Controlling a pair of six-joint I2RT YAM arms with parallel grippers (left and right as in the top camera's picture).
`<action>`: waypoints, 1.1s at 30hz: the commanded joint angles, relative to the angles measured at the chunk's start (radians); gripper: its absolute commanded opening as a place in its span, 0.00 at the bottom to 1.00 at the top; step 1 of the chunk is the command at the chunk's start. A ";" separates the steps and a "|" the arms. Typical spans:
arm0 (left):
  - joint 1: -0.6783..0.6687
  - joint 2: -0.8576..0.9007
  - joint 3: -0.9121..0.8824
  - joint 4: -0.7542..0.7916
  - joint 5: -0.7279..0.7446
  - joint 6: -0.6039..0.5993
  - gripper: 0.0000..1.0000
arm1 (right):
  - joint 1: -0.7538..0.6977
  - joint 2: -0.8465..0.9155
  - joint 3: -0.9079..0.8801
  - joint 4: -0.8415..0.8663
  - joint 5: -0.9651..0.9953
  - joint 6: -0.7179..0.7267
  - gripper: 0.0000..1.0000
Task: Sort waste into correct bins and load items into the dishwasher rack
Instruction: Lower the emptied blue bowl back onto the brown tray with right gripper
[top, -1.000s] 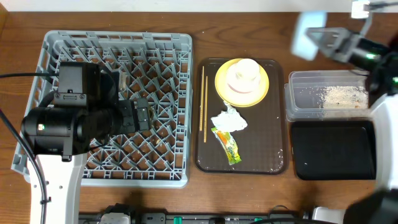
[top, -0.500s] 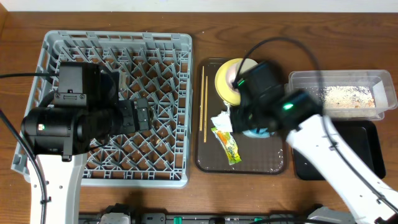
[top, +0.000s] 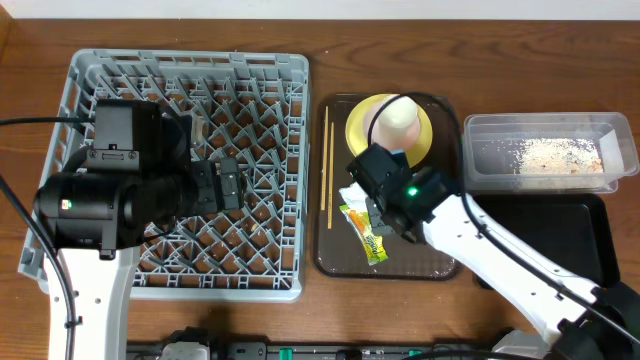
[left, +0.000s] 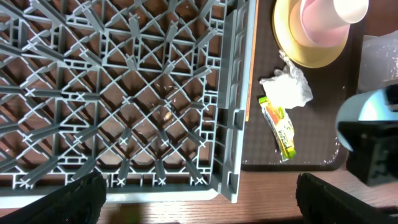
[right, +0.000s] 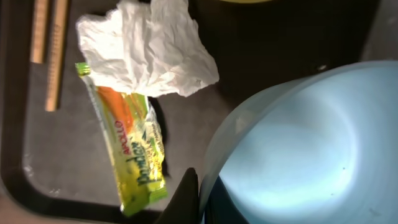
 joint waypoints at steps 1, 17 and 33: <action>0.003 -0.006 -0.002 0.000 -0.007 0.002 0.99 | 0.006 0.002 -0.055 0.047 0.022 -0.046 0.01; 0.003 -0.006 -0.002 0.000 -0.007 0.002 0.99 | 0.006 0.002 -0.230 0.212 0.018 -0.107 0.31; 0.003 -0.006 -0.002 0.000 -0.007 0.002 0.99 | 0.006 0.036 0.019 0.224 0.019 -0.041 0.71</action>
